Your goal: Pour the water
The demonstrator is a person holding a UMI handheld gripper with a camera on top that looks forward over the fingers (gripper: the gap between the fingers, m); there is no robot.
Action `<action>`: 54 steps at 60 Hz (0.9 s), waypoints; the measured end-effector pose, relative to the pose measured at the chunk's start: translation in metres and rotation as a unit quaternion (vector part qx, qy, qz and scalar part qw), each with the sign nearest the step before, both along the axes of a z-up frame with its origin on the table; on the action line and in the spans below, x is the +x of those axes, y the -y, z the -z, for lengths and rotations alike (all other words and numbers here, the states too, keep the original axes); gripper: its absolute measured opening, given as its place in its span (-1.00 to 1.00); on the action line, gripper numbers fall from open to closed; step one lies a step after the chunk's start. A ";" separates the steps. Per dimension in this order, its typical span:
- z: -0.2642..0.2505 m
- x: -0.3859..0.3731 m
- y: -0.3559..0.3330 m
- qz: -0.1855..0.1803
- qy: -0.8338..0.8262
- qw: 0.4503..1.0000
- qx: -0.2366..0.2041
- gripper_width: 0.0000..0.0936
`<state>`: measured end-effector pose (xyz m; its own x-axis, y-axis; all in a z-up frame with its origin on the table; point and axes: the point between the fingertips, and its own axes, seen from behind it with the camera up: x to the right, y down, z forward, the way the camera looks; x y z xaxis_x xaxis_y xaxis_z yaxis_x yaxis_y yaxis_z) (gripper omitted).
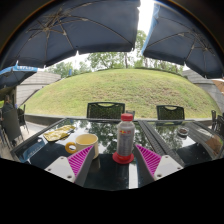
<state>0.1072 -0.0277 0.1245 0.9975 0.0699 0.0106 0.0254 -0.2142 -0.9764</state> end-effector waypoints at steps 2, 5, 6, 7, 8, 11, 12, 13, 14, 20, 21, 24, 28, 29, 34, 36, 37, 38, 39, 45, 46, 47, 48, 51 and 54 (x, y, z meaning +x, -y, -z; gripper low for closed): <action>-0.002 -0.004 0.015 0.002 0.007 1.000 0.004 0.78; -0.002 -0.008 0.036 0.006 0.010 1.000 0.006 0.78; -0.001 -0.014 0.041 0.005 0.012 1.000 0.003 0.78; 0.000 -0.020 0.047 0.001 0.014 1.000 -0.001 0.78; 0.001 -0.025 0.053 -0.003 0.015 1.000 -0.003 0.78; 0.001 -0.041 0.068 -0.014 0.015 1.000 -0.003 0.78; 0.004 -0.042 0.075 -0.021 0.018 1.000 -0.003 0.78; 0.006 -0.045 0.077 -0.027 0.022 0.999 -0.004 0.78; 0.007 -0.049 0.080 -0.032 0.026 0.999 -0.004 0.77; 0.013 -0.067 0.101 -0.047 0.058 0.997 -0.001 0.77; 0.012 -0.071 0.103 -0.053 0.056 0.997 0.001 0.76; 0.012 -0.077 0.108 -0.062 0.047 0.997 0.009 0.76; 0.017 -0.082 0.111 -0.063 0.042 0.997 0.007 0.76; 0.018 -0.083 0.110 -0.064 0.040 0.997 0.007 0.76; 0.027 -0.082 0.108 -0.065 0.026 0.998 0.000 0.76; 0.031 -0.084 0.107 -0.067 0.019 0.998 -0.006 0.76; 0.033 -0.084 0.107 -0.067 0.017 0.998 -0.009 0.76; 0.036 -0.084 0.107 -0.067 0.016 0.998 -0.013 0.76; 0.039 -0.085 0.107 -0.067 0.014 0.997 -0.017 0.76; 0.052 -0.090 0.106 -0.075 -0.002 0.997 -0.035 0.76; 0.053 -0.090 0.106 -0.074 -0.005 0.996 -0.038 0.77; 0.054 -0.089 0.105 -0.073 -0.007 0.997 -0.039 0.77; 0.054 -0.086 0.105 -0.072 -0.009 0.997 -0.037 0.77; 0.055 -0.083 0.103 -0.067 -0.009 0.997 -0.033 0.76; 0.054 -0.080 0.102 -0.061 -0.007 0.998 -0.033 0.76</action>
